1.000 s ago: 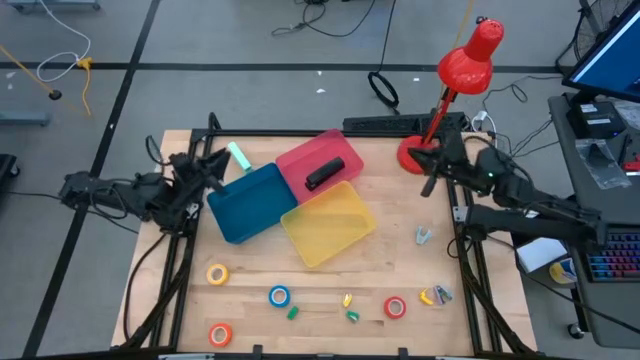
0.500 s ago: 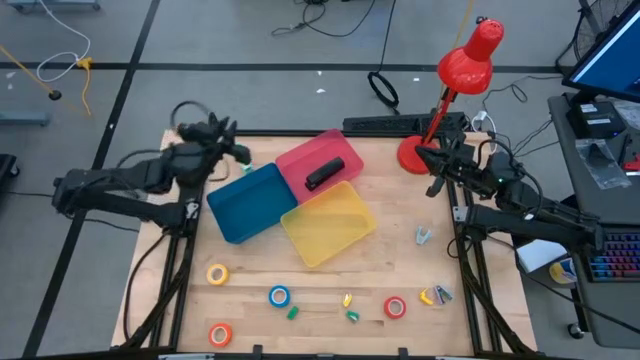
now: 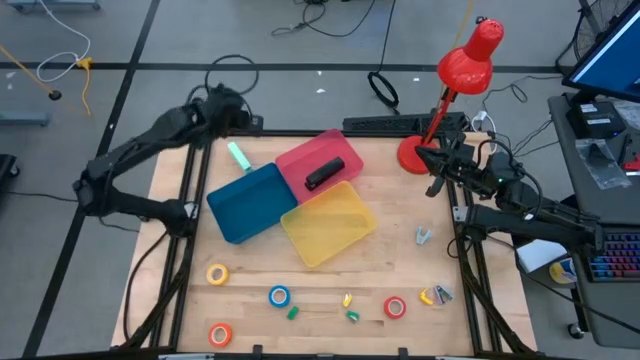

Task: Pick and place Stapler, Stapler remover, tape
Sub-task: Put the blue stapler into the red bin

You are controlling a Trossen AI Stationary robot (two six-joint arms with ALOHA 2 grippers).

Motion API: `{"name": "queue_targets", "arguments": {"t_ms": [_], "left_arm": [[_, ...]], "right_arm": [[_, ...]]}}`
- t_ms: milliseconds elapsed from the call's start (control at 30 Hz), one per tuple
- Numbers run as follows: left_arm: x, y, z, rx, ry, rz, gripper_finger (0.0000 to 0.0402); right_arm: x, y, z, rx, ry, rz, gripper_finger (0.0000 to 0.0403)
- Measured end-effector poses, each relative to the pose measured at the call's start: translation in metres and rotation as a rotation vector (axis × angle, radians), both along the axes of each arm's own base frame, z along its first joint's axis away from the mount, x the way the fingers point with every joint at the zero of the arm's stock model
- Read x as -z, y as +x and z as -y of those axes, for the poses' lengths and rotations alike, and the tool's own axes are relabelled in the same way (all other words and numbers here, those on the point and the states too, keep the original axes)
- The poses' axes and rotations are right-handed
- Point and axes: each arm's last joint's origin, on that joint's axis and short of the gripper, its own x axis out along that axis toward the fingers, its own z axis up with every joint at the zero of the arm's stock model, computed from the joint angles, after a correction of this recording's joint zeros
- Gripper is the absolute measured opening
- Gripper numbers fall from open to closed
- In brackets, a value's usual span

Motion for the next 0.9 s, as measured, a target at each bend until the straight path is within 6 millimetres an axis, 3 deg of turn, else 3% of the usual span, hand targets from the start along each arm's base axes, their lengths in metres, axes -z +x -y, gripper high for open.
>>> {"name": "queue_targets", "arguments": {"t_ms": [167,300,600,900], "left_arm": [[0.032,-0.009,-0.031,-0.168,-0.317,0.045,0.0097],[0.056,-0.009,-0.050,-0.277,-0.447,-0.011,0.0097],[0.093,0.000,-0.077,-0.400,-0.572,-0.027,0.0097],[0.114,0.006,-0.085,-0.449,-0.630,-0.081,0.0098]], "right_arm": [[0.000,0.000,0.000,0.000,0.000,0.000,0.0001],[0.000,0.000,0.000,0.000,0.003,0.001,0.0001],[0.000,0.000,0.000,-0.002,0.019,0.010,0.0001],[0.000,0.000,0.000,-0.002,0.019,0.010,0.0001]]}}
